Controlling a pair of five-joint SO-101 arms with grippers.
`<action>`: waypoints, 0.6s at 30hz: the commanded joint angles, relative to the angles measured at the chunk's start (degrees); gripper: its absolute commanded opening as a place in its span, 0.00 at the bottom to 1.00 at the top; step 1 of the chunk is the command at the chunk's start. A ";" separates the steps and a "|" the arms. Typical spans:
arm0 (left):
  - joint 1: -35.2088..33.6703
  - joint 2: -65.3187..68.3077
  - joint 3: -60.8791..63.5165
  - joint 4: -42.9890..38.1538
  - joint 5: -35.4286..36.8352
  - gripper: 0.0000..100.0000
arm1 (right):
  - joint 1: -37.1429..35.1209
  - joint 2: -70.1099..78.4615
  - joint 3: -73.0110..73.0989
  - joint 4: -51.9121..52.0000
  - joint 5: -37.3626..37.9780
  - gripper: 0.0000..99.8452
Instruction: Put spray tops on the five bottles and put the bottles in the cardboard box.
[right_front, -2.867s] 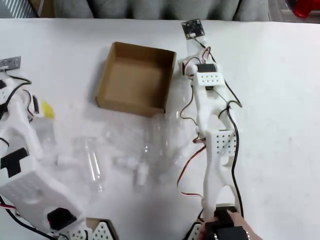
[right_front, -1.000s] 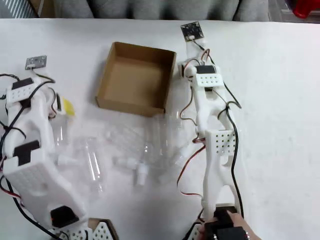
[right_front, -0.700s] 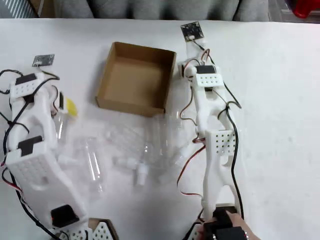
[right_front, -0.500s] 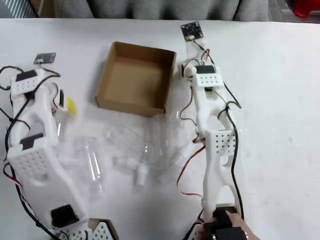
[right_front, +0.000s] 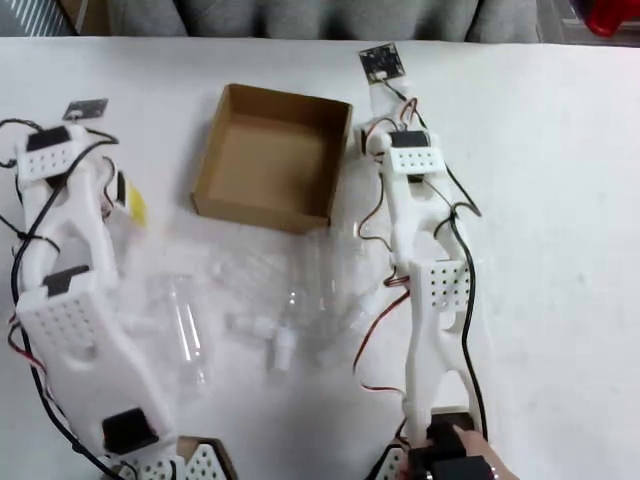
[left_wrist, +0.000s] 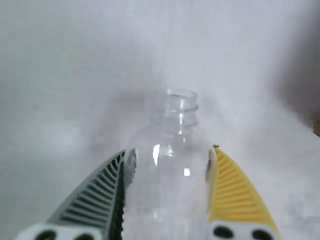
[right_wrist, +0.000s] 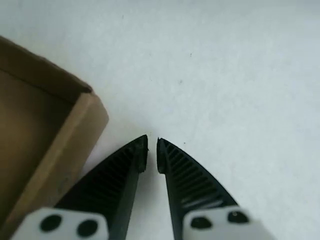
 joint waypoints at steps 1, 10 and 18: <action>0.40 -11.91 -2.55 3.16 1.32 0.02 | -0.31 -1.54 -5.27 2.86 0.70 0.01; 4.79 -33.98 19.69 -5.54 3.52 0.02 | -0.31 -1.19 -6.42 3.91 0.62 0.01; 6.90 -56.31 46.42 -25.67 10.64 0.02 | -0.31 -1.19 -6.51 4.70 0.35 0.01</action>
